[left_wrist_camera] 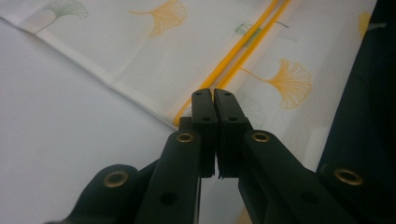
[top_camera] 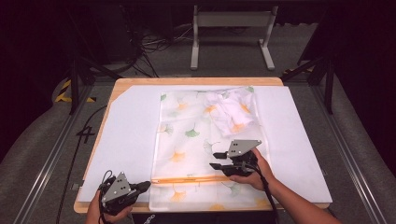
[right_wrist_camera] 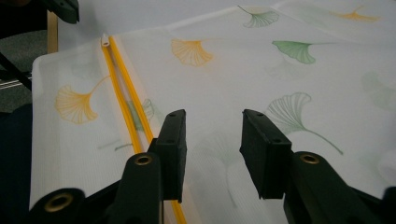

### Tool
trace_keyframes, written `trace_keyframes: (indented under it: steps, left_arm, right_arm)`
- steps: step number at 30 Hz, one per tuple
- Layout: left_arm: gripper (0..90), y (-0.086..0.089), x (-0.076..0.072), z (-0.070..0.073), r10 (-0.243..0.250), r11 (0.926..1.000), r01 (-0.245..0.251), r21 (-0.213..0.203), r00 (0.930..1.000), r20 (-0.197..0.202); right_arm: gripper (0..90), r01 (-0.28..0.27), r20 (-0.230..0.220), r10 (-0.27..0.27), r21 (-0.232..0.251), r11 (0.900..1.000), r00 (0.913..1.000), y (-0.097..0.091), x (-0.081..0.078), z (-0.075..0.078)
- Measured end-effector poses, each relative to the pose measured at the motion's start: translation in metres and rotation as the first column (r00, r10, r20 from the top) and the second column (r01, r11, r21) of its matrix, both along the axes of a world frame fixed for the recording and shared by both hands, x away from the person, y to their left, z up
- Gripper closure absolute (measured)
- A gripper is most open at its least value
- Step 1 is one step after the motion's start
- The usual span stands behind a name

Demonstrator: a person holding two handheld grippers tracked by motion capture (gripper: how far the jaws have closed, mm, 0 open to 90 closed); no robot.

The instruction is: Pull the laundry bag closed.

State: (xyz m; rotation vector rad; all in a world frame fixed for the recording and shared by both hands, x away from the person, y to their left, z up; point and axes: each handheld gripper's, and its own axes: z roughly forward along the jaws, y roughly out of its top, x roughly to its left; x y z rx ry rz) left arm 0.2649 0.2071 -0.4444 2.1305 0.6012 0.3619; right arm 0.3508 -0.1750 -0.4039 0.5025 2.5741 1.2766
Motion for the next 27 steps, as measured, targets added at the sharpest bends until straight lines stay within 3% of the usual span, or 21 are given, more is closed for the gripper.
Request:
trace_keyframes:
  steps: [10, 19, 27]
  left_arm:
    - [89.1, -0.012, 0.0, -0.007, -0.048, 0.998, 0.049, 0.041, 0.9984, -0.032]
    - [89.3, -0.017, -0.001, -0.012, -0.07, 0.9946, 0.073, 0.073, 0.9961, -0.054]
    - [89.0, -0.017, -0.001, -0.015, -0.08, 0.9921, 0.086, 0.091, 0.9944, -0.069]
  right_arm:
    - [61.7, -0.101, -0.007, 0.101, -0.003, 0.9949, 0.9949, 0.05, 0.0, -0.001]
    - [66.4, -0.214, -0.04, 0.213, -0.039, 0.976, 0.9763, 0.104, -0.003, -0.006]
    - [64.4, -0.273, -0.067, 0.269, -0.071, 0.9593, 0.9608, 0.137, -0.007, -0.013]
